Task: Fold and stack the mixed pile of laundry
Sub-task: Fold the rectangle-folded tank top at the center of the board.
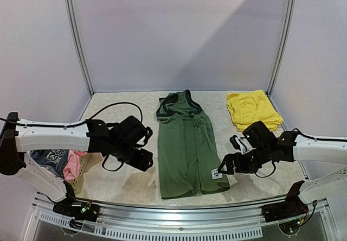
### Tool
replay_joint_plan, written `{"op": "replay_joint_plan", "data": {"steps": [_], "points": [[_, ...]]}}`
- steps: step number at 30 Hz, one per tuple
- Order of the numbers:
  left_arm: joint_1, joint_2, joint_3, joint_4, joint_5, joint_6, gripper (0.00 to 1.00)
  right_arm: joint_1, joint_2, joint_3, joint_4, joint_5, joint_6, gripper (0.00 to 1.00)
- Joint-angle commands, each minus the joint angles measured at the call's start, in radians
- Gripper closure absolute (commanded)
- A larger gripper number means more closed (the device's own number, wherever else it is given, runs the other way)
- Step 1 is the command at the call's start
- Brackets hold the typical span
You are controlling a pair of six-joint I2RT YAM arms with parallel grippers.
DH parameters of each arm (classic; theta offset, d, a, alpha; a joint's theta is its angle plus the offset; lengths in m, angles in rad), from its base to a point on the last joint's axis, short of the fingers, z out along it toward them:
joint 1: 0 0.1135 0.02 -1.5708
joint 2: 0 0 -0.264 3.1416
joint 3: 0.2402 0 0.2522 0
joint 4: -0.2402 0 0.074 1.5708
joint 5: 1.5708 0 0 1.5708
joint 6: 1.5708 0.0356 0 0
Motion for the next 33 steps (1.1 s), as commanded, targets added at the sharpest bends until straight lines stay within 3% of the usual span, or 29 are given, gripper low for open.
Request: {"op": "replay_joint_plan", "data": {"steps": [1, 11, 19, 25, 33], "points": [[-0.118, 0.045, -0.025, 0.033, 0.017, -0.074, 0.34, 0.068, -0.028, -0.067, -0.010, 0.014, 0.079, 0.01], [-0.309, 0.200, 0.022, 0.038, 0.015, -0.151, 0.36, 0.147, -0.045, -0.160, 0.049, -0.019, 0.156, 0.14], [-0.327, 0.261, 0.023, 0.096, -0.003, -0.165, 0.43, 0.152, -0.039, -0.195, 0.102, 0.037, 0.165, 0.23], [-0.329, 0.292, 0.025, 0.119, -0.017, -0.168, 0.48, 0.151, -0.021, -0.195, 0.124, 0.094, 0.178, 0.36], [-0.341, 0.302, 0.014, 0.140, -0.034, -0.177, 0.54, 0.152, 0.017, -0.207, 0.222, 0.068, 0.196, 0.48]]}}
